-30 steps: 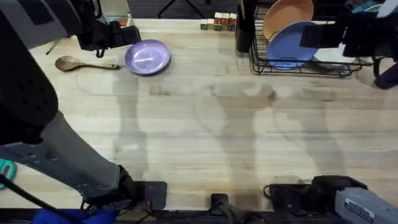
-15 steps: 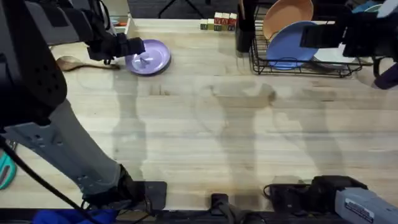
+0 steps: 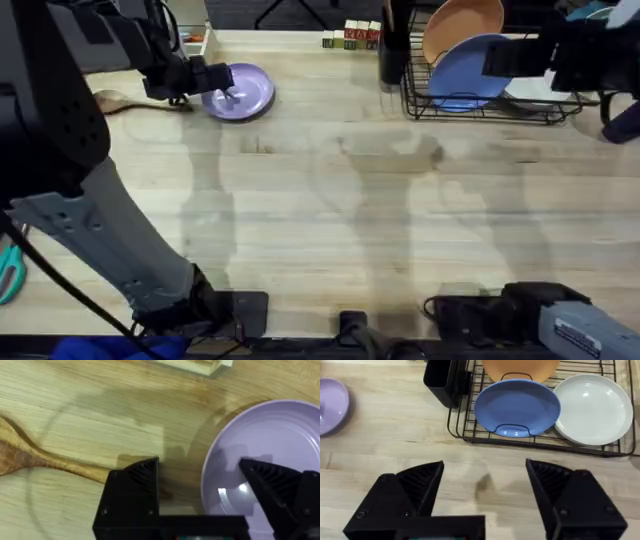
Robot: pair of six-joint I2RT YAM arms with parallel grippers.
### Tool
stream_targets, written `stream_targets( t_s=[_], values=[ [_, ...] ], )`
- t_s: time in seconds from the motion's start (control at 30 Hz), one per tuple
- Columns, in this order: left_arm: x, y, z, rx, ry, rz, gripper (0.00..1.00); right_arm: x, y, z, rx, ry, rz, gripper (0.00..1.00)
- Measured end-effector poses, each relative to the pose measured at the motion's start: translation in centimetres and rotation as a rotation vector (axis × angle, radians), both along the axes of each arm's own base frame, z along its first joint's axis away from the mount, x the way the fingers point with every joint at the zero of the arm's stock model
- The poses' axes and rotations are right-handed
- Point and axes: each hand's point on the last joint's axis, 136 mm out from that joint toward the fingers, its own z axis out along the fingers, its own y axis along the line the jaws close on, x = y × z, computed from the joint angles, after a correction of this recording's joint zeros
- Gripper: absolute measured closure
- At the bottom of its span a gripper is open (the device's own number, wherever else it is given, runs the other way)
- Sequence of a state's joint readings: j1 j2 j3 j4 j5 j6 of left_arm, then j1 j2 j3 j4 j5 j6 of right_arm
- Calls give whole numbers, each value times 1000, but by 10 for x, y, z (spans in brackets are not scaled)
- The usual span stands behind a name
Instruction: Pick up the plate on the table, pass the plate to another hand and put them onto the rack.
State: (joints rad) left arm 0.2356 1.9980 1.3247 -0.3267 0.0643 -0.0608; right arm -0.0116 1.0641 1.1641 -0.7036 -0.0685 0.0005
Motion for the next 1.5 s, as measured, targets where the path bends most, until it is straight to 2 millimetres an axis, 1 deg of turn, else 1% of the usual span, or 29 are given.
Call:
stream_targets(
  t_s=[0.4, 0.43, 0.47, 0.53, 0.77, 0.83, 0.87, 1.27, 1.33, 1.4, 1.5],
  values=[
    [-1, 1, 0, 0, 2, 3, 153, 0, 0, 0, 3, 0, -3, 6],
    [-1, 1, 0, -2, 2, 5, 189, 0, 0, 0, 3, 0, -2, 6],
    [-1, 1, 0, -3, 4, 5, 249, 0, 0, 0, 3, 0, -2, 5],
    [-2, 0, -1, -7, 6, 5, 324, 0, 0, 0, 3, 0, -3, 6],
    [-1, -4, 0, -31, 7, -3, 762, 0, 0, 0, 3, 0, -3, 5],
    [0, -3, 2, -32, 1, 0, 904, 0, 0, 0, 3, 0, -3, 5],
    [1, -3, 4, -37, -4, 0, 941, 0, 0, 0, 3, 0, -2, 5],
    [-5, -6, 7, -60, 20, 0, 960, 0, 0, 0, 3, 0, -3, 5],
    [-5, -7, 12, -58, 14, -1, 960, 0, 0, 0, 3, 0, -3, 5],
    [-5, -7, 22, -53, -4, -2, 960, 0, 0, 0, 3, -1, -3, 5],
    [-4, -6, 44, -38, -46, -1, 960, 2, 0, 2, 3, -10, -3, 5]
  ],
)
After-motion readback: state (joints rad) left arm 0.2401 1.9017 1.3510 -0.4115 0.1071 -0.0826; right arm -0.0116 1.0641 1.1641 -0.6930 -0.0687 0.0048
